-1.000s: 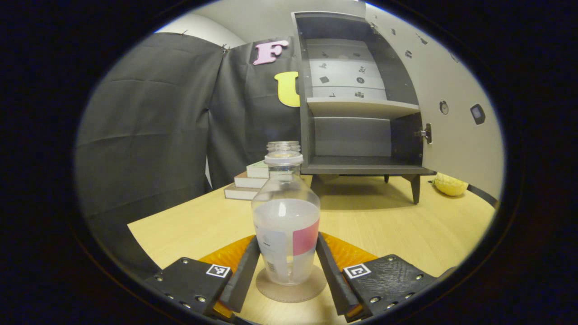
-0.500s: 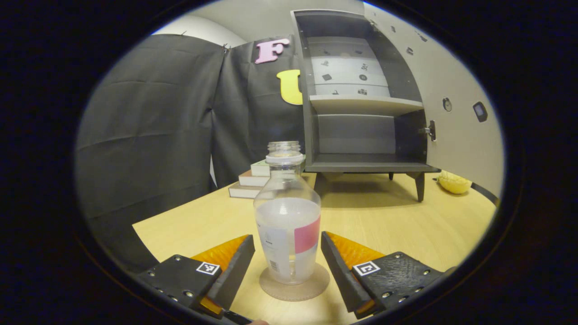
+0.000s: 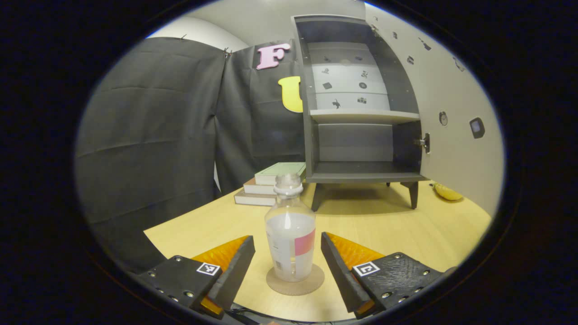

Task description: Open the cabinet door with the right hand, grasp the bottle in the cabinet with the left hand and place it on the coaster, then close the cabinet door with the right hand.

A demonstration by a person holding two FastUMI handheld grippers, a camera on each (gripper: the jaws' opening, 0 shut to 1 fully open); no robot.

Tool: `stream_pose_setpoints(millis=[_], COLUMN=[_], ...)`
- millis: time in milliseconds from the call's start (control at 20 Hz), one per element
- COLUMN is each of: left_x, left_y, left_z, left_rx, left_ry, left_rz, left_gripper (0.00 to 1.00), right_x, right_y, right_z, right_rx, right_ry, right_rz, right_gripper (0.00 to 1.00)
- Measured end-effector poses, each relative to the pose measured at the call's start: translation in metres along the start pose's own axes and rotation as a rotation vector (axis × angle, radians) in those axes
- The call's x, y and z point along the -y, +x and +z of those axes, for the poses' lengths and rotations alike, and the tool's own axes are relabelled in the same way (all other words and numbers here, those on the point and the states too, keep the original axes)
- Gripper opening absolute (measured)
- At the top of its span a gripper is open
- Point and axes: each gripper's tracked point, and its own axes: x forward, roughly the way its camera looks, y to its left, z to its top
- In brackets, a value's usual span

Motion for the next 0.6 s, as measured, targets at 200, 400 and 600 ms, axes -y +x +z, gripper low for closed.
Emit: stream_pose_setpoints(millis=[200,400,600], left_x=[-0.008,-0.02,-0.032], left_y=[-0.029,-0.045,-0.042], left_z=[0.046,0.09,0.13], left_rx=[0.043,0.095,0.156], left_ry=[-0.006,0.023,0.006], left_rz=[0.02,0.024,0.007], left_gripper=[0.87,0.9,0.9], right_x=[-0.026,-0.053,-0.068], right_y=[-0.004,-0.013,-0.02], right_z=[0.034,0.071,0.083], right_rx=[0.05,0.122,0.161], right_ry=[0.028,0.012,-0.06], right_rz=[0.103,0.174,0.16], right_gripper=[0.93,0.93,0.9])
